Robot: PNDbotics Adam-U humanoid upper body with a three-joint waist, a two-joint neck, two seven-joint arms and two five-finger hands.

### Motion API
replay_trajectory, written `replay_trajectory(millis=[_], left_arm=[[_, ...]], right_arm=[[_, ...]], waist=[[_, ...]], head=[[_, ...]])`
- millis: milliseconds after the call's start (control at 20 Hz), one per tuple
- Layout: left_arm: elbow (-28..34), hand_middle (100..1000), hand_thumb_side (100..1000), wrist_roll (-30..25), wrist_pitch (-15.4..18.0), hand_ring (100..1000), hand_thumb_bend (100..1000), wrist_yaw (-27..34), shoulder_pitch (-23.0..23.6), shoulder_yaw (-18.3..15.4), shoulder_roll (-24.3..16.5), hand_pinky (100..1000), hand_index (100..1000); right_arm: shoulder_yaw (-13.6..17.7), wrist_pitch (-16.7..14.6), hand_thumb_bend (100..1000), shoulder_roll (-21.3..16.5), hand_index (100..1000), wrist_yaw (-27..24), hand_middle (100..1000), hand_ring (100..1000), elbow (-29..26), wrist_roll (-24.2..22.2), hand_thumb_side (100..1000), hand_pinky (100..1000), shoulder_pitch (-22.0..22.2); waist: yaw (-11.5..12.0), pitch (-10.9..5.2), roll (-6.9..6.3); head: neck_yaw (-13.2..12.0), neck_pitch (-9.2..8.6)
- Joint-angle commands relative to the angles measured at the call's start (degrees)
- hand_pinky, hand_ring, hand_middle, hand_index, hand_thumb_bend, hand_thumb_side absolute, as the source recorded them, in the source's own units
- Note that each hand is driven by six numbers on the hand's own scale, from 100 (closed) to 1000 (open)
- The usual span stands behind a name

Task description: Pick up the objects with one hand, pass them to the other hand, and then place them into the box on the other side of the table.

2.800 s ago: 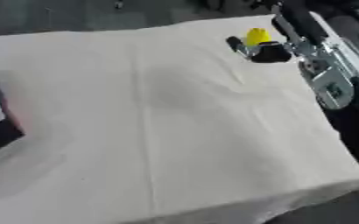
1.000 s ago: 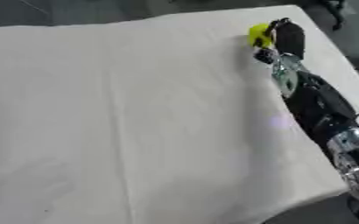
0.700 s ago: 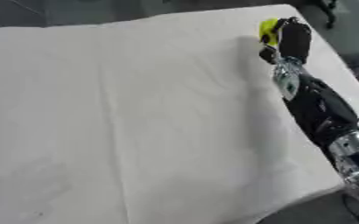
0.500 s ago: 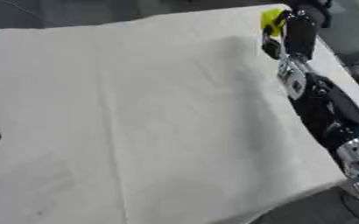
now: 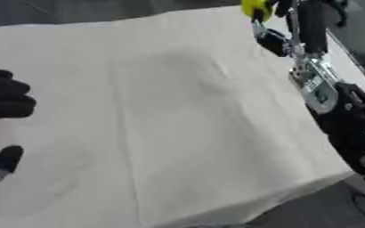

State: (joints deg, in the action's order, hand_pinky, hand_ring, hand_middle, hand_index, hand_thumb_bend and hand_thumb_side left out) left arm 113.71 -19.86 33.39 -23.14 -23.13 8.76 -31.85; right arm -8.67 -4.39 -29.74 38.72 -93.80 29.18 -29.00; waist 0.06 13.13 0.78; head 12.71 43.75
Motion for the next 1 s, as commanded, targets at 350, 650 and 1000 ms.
replay_trajectory(millis=[350, 650, 1000], left_arm=[[0.7, 730, 225, -1.58, -7.06, 859, 100, 6.11, 0.62, -1.41, 1.24, 1000, 874], [0.03, 732, 307, -4.24, -9.61, 872, 100, 11.35, 0.18, -1.28, 2.73, 1000, 878], [-0.55, 737, 351, -6.79, -11.15, 879, 100, 14.17, -0.03, -0.97, 3.6, 1000, 883]], right_arm=[[-8.14, -5.19, 136, 8.49, 416, -1.2, 342, 410, -15.07, -8.32, 182, 730, 0.06], [-11.94, -8.17, 131, 10.6, 415, -2.15, 339, 406, -14.95, -12.16, 184, 730, -0.4], [-14.97, -11.1, 126, 11.68, 415, -2.99, 339, 405, -15.3, -14.96, 187, 729, -1.39]], waist=[[-0.06, -2.28, -0.55], [1.0, -2.64, -0.09], [1.78, -2.62, 0.51]], head=[[-8.87, 0.37], [-12.43, 0.37], [-12.68, 0.37]])
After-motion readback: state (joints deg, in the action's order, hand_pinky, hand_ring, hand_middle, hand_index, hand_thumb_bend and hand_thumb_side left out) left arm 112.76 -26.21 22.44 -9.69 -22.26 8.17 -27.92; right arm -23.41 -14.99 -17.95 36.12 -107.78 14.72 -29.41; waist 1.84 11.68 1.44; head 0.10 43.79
